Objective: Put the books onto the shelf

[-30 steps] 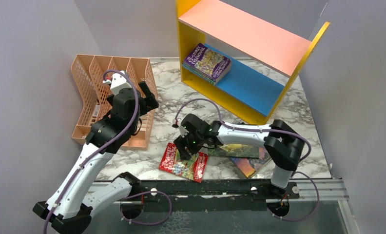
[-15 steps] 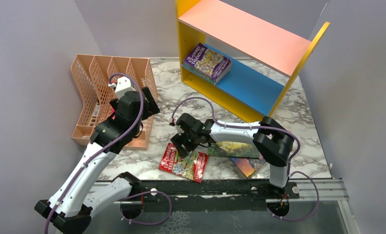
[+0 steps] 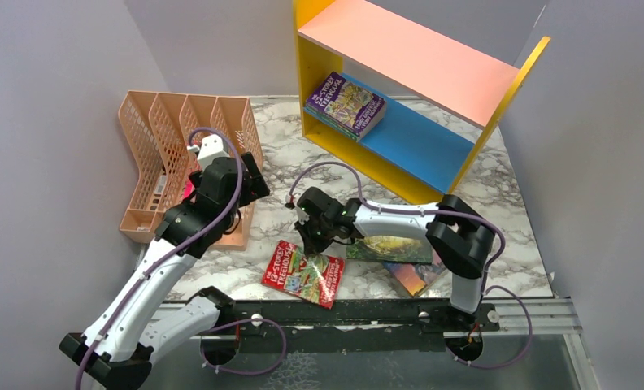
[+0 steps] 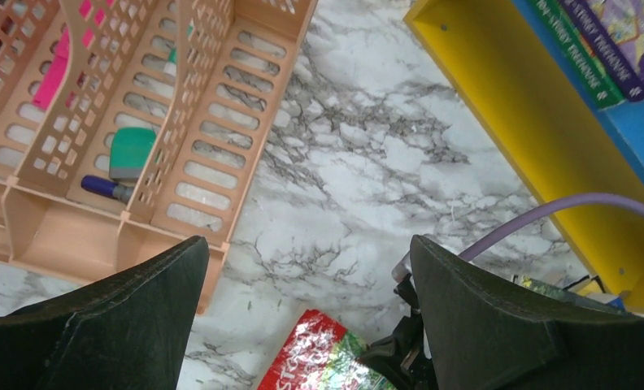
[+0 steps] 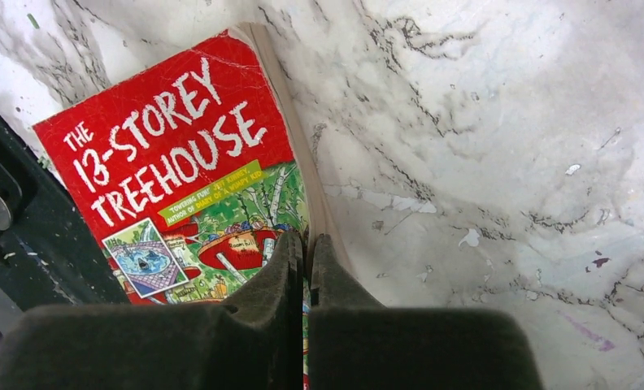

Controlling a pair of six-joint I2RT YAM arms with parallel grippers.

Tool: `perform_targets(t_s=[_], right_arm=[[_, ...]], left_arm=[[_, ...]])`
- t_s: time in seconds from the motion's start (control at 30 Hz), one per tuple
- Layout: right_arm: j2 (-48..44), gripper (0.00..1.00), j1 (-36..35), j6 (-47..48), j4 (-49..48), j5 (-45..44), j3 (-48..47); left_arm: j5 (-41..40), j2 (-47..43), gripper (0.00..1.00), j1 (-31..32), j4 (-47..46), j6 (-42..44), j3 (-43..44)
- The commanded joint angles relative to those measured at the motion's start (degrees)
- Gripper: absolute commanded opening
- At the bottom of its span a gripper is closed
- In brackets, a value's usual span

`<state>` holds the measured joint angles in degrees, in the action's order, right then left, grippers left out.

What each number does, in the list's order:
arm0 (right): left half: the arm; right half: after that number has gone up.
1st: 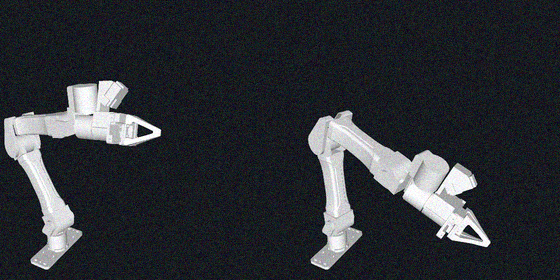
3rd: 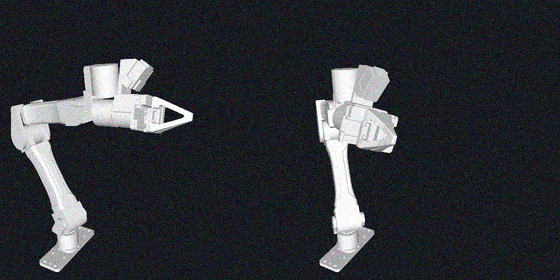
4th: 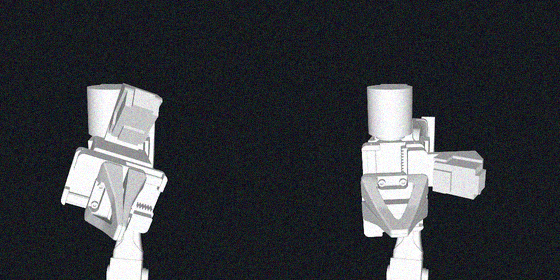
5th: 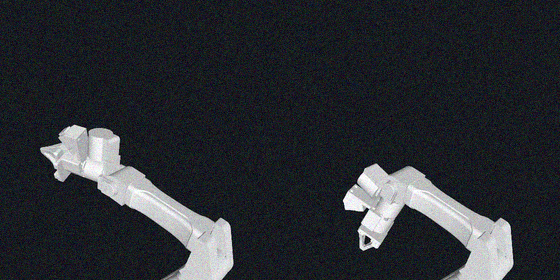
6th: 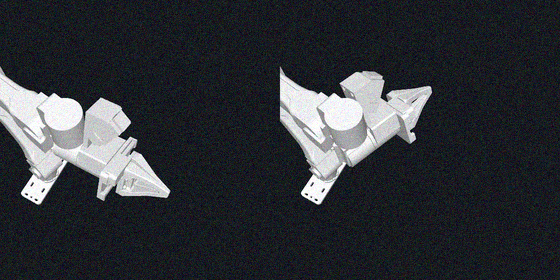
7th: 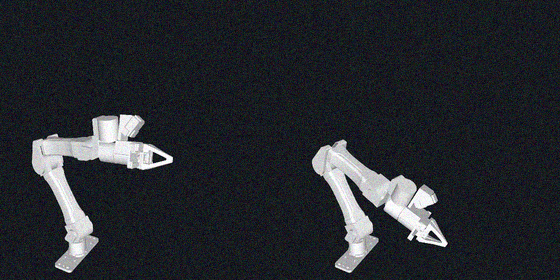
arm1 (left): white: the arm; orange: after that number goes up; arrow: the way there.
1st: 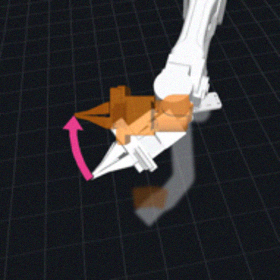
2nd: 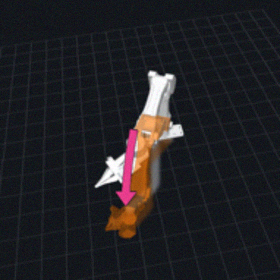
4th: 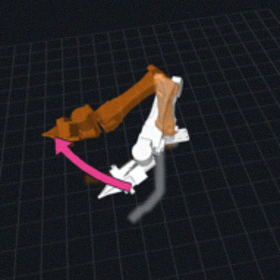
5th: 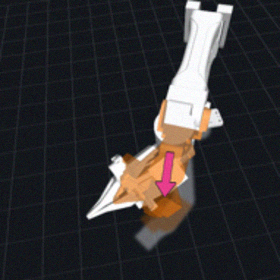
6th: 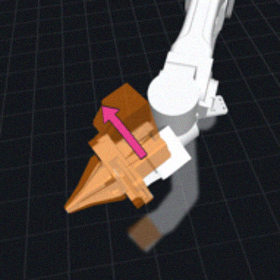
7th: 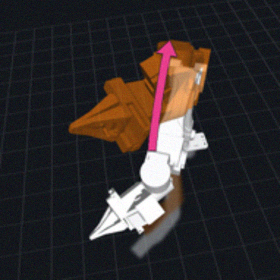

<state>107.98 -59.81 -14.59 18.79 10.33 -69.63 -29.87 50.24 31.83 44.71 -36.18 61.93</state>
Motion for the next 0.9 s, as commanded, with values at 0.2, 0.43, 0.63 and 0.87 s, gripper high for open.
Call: perform_targets(t_s=[0.2, 0.43, 0.63, 0.87], right_arm=[[-11.25, 0.01, 0.09, -8.70, -5.97, -8.01, 5.33], [-21.46, 0.01, 4.18, -16.25, -11.85, -6.21, 11.86], [-29.13, 0.01, 8.88, -22.50, -15.07, -4.88, 16.35], [-38.58, 0.01, 11.88, -27.36, -18.26, -5.33, 20.10]], left_arm=[[8.90, -3.47, 0.94, -0.19, -2.75, -7.05, -9.27], [14.38, -3.73, 0.94, -0.19, -6.92, -8.70, -12.18], [19.55, -5.64, 0.97, -0.19, -11.47, -9.96, -16.93], [20.97, -9.77, 0.99, -0.19, -19.86, -4.77, -22.75]])
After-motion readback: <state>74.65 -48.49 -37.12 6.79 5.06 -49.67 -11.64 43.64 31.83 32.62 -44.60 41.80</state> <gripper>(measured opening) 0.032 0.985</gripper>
